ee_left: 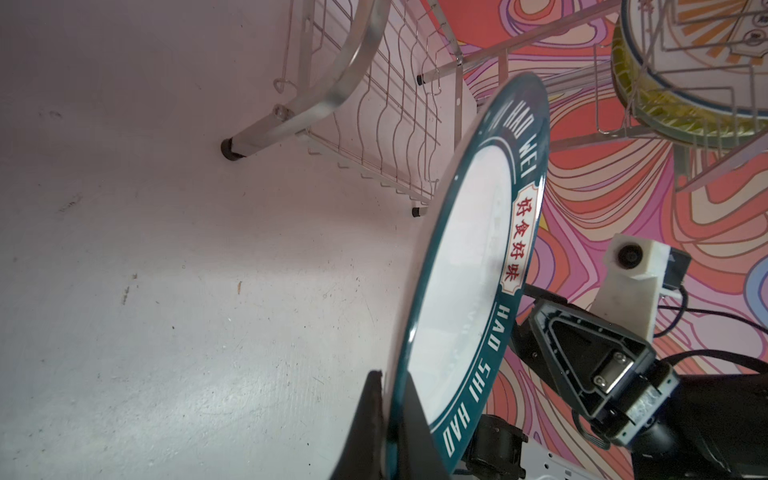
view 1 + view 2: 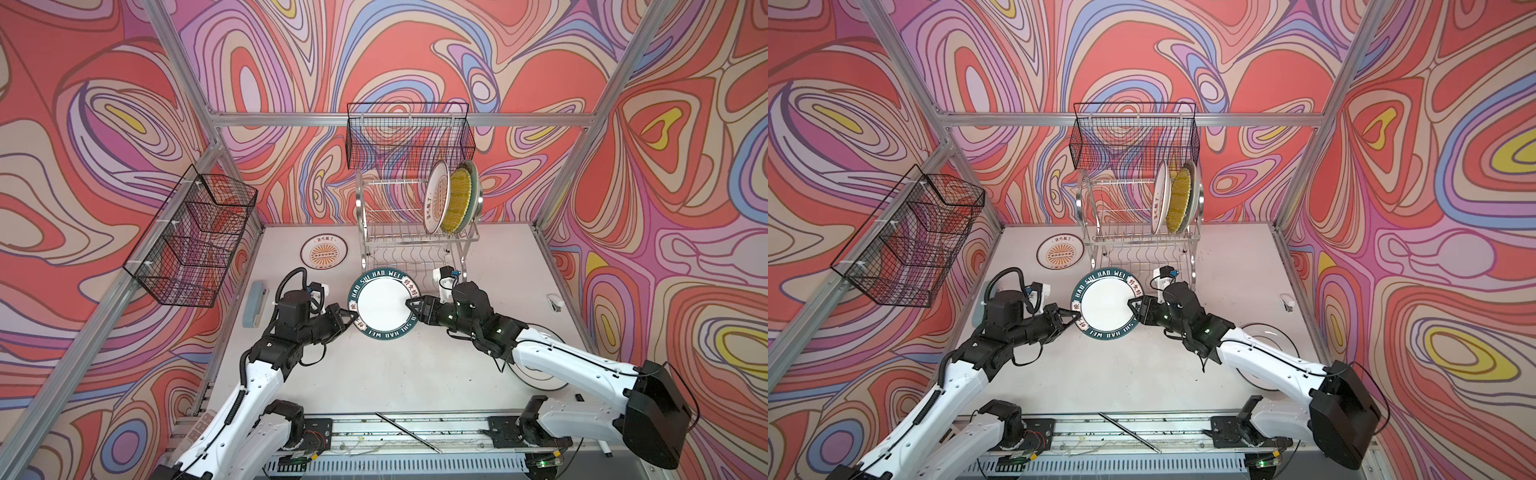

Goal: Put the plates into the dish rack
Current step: 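Close the right gripper on the plate's rim beside the left gripper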

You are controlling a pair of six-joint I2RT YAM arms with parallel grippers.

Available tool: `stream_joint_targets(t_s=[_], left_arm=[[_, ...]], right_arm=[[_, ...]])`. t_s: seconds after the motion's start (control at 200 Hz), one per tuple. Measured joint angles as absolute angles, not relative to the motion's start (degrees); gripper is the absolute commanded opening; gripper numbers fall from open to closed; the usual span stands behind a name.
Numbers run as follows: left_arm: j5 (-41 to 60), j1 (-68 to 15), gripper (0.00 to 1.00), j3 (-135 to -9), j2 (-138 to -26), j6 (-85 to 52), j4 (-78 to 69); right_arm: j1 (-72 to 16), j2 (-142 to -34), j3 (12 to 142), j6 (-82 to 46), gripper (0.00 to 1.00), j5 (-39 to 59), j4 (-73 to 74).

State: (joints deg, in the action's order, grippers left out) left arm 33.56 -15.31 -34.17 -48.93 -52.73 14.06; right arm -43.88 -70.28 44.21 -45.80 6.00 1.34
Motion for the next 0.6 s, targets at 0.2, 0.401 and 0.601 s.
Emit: stream_joint_targets(t_s=[0.2,0.401,0.601], left_arm=[[32.77,-18.06,0.00,-35.99,-52.03,-52.21,12.08],[32.58,-19.57,0.00,-37.41,-53.47,-51.44,11.07],[32.62,-19.92,0.00,-37.63,-53.78,-50.96,10.44]], right_arm=[[-43.48,-70.24,44.21,-45.95,0.38,5.13,0.01],[-43.42,-69.60,44.18,-46.15,0.33,4.56,-1.04],[-43.24,-69.36,44.18,-46.22,0.26,4.05,-1.39]])
